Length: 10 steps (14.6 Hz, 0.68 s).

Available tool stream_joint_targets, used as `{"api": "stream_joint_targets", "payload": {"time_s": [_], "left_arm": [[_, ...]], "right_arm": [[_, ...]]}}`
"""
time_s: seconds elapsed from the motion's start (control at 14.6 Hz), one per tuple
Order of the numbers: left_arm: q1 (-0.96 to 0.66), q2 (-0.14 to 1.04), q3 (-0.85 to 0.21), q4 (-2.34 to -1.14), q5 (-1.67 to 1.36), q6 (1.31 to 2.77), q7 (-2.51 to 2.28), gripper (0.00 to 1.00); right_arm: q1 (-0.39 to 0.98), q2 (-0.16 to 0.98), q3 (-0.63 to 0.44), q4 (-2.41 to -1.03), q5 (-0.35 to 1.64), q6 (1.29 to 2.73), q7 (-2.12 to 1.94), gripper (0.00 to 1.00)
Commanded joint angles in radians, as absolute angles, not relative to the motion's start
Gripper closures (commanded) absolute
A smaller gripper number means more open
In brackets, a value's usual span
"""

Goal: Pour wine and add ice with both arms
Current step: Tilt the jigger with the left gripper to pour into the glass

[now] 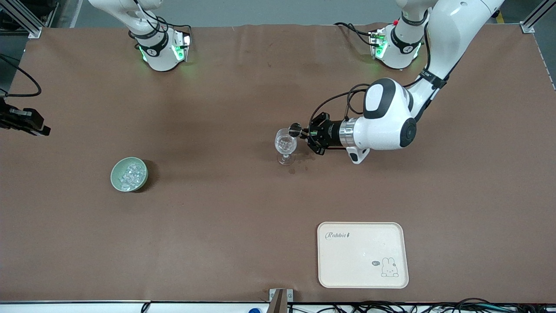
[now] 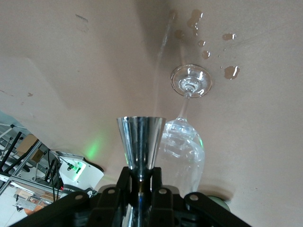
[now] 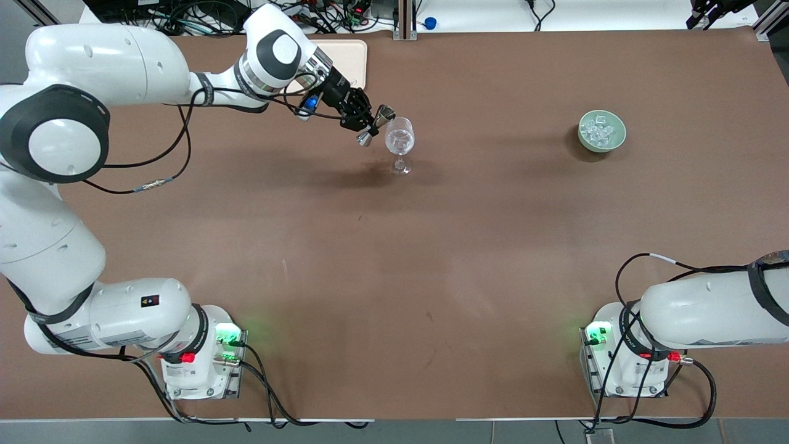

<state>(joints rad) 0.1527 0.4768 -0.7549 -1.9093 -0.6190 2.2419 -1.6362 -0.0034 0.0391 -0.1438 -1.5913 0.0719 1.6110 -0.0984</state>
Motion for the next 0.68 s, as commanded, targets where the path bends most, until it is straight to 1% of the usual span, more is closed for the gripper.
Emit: {"api": "stream_joint_targets", "payload": {"time_s": [0.0, 0.14, 0.34, 0.62], "left_arm": [[0.146, 0.488, -0.759, -1.870, -0.604, 2.238, -1.664, 0.99], [0.164, 0.497, -0.765, -1.849, -0.618, 2.234, -1.649, 0.99], [0.228, 0.506, -0.769, -1.795, -0.713, 2.123, -1.518, 0.99], [0.342, 0.506, -0.769, -1.787, -0.870, 2.021, -1.278, 0.99]], "right_arm": [[-0.002, 0.041, -0.141, -1.591, 0.060, 1.614, -0.095, 0.95], [-0.002, 0.041, -0.141, -1.591, 0.060, 1.614, -0.094, 0.95], [-0.002, 0.041, -0.141, -1.592, 0.060, 1.614, -0.094, 0.95], [0.032, 0.049, -0.141, -1.592, 0.061, 1.623, -0.063, 0.95]]}}
